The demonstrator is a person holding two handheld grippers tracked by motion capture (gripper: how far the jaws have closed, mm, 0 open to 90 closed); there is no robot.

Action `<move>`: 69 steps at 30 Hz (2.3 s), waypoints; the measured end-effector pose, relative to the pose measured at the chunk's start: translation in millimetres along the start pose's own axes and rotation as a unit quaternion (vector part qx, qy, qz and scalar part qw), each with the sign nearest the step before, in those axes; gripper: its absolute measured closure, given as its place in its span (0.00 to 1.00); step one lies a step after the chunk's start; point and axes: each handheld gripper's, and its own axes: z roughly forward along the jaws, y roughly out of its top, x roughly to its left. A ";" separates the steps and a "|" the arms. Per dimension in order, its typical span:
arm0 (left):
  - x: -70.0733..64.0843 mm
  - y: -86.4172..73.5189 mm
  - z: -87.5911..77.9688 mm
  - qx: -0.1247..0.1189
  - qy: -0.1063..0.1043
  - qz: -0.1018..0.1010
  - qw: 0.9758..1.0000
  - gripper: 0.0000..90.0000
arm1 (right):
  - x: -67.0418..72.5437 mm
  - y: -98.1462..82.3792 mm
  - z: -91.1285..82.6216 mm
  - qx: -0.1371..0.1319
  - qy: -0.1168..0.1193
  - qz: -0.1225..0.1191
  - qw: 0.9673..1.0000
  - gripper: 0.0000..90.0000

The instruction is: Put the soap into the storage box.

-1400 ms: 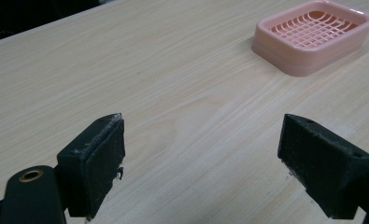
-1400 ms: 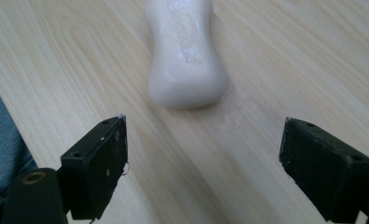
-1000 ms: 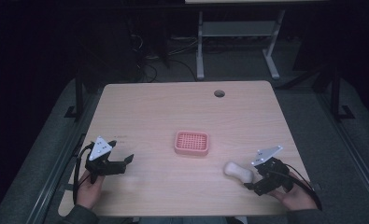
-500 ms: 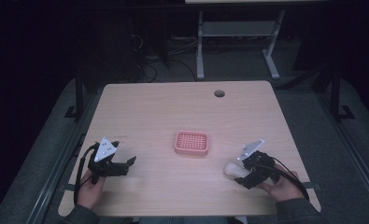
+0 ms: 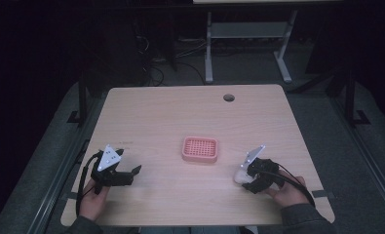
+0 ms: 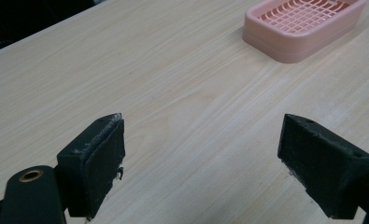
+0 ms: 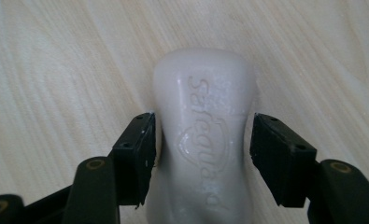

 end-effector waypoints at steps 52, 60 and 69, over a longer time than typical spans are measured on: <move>4.4 -2.5 -2.7 0.008 0.005 -0.003 1.000 0.16 | 1.9 18.4 -20.3 -0.029 0.010 -0.042 0.999 0.54; 5.0 -2.8 -2.6 0.003 0.008 -0.007 1.000 0.16 | -6.7 27.7 -19.7 -0.037 0.019 -0.042 0.998 0.54; 5.2 -2.5 -2.8 0.004 0.007 -0.005 1.000 0.16 | -10.7 49.5 -26.9 -0.044 0.023 -0.064 0.997 0.54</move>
